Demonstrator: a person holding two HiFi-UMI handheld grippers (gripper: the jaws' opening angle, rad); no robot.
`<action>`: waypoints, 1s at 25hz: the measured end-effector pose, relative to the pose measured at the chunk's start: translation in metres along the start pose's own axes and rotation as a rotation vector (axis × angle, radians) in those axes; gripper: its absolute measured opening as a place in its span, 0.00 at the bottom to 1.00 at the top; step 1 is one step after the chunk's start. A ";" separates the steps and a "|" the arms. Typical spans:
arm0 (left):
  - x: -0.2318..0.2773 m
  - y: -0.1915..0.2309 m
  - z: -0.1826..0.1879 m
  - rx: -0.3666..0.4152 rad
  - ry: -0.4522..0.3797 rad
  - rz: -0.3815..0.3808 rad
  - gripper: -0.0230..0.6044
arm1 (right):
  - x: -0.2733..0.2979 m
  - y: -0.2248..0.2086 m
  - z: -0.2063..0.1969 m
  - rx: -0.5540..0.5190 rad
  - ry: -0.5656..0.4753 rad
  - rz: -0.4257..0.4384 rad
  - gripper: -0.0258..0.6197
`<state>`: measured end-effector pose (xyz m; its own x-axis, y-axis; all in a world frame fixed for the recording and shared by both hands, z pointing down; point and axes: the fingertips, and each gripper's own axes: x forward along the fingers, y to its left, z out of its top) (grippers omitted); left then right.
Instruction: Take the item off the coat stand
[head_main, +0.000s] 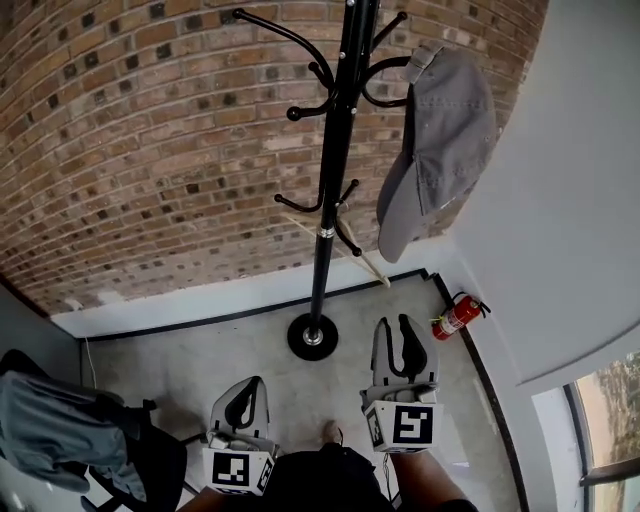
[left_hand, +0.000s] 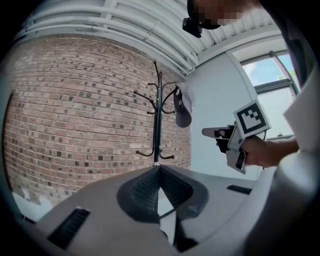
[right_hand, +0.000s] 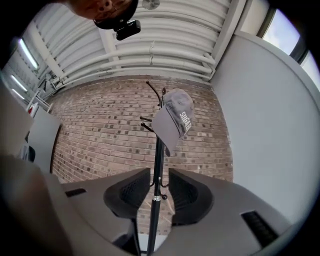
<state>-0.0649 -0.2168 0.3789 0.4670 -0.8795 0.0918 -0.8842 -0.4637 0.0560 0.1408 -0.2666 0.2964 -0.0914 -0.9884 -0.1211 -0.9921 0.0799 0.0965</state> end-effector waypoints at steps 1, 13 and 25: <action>0.007 -0.002 0.003 0.007 -0.002 0.014 0.08 | 0.013 -0.004 0.005 -0.009 -0.019 0.012 0.22; 0.052 -0.027 0.006 0.086 0.028 0.182 0.08 | 0.105 -0.038 0.035 0.023 -0.268 0.018 0.32; 0.068 -0.032 0.011 0.113 0.026 0.227 0.08 | 0.093 -0.075 0.069 -0.080 -0.425 -0.118 0.32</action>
<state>-0.0045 -0.2628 0.3725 0.2554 -0.9600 0.1149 -0.9608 -0.2652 -0.0802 0.2012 -0.3556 0.2100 -0.0214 -0.8478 -0.5299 -0.9896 -0.0573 0.1317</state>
